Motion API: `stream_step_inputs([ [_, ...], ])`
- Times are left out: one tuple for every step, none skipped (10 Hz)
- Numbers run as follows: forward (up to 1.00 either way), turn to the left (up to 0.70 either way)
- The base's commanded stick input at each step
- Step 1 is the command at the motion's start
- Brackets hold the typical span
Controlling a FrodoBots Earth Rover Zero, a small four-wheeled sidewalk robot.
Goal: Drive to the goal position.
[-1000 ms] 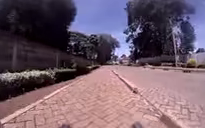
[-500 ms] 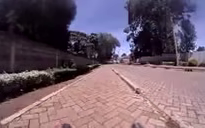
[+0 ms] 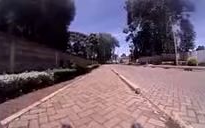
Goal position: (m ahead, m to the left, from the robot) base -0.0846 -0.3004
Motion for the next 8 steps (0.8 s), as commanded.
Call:
stream_step_inputs([
  [0.7,-0.12],
  [0.7,-0.09],
  [0.7,-0.05],
  [0.7,-0.02],
  [0.7,0.0],
  [0.7,0.0],
  [0.7,0.0],
  [0.7,0.0],
])
